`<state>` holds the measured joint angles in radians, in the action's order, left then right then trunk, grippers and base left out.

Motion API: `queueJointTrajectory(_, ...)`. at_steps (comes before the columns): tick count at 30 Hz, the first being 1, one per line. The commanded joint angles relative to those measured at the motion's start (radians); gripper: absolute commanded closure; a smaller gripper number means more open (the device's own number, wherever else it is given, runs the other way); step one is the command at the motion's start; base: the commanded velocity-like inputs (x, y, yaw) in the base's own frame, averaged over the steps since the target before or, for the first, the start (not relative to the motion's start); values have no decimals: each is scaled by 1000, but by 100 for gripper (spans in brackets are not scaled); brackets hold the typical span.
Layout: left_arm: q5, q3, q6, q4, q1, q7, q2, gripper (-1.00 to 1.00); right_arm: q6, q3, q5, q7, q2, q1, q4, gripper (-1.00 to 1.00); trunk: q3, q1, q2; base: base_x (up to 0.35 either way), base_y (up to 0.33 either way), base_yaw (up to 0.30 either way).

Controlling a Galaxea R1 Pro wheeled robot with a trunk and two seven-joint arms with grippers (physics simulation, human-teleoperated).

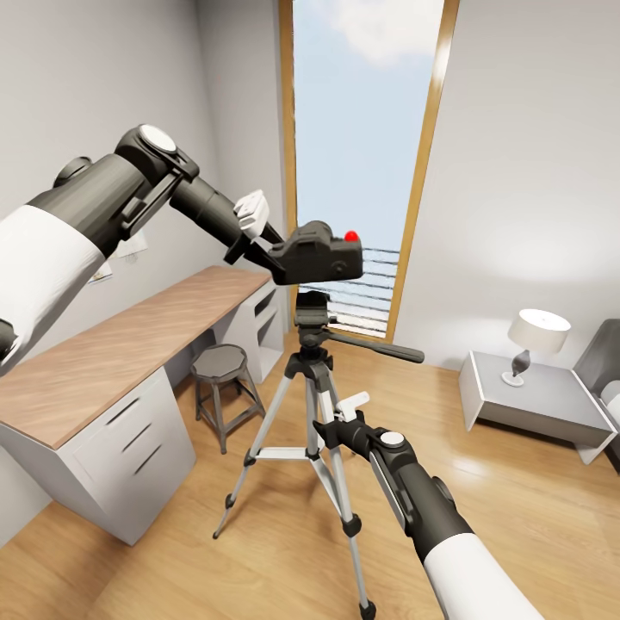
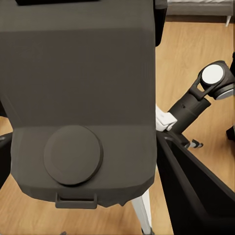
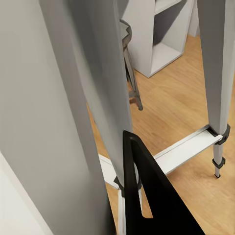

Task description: Attach the digital camera to the camera tripod in the bedroom.

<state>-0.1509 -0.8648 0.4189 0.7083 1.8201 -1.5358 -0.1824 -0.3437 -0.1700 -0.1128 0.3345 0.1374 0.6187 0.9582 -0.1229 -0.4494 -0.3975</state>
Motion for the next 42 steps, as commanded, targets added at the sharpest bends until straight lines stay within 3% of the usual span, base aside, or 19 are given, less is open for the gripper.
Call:
queueJointTrajectory(1,-8,-8,8,4,2,-2,-2,100,-4,1,-7,6,1,1,2,100,-2,-1,-3,0,0,0)
queueJointTrajectory(19,-7,-19,19,40,0,6,2,100,-3,1,-7,5,1,1,2,100,-2,-1,-3,0,0,0)
queueJointTrajectory(30,2,-22,40,40,-4,76,9,100,-3,1,-7,5,1,1,2,100,-2,-1,-3,0,0,0)
queueJointTrajectory(42,7,-24,63,53,-4,87,-1,100,-3,1,-7,5,1,1,1,100,-2,-1,-3,0,0,0)
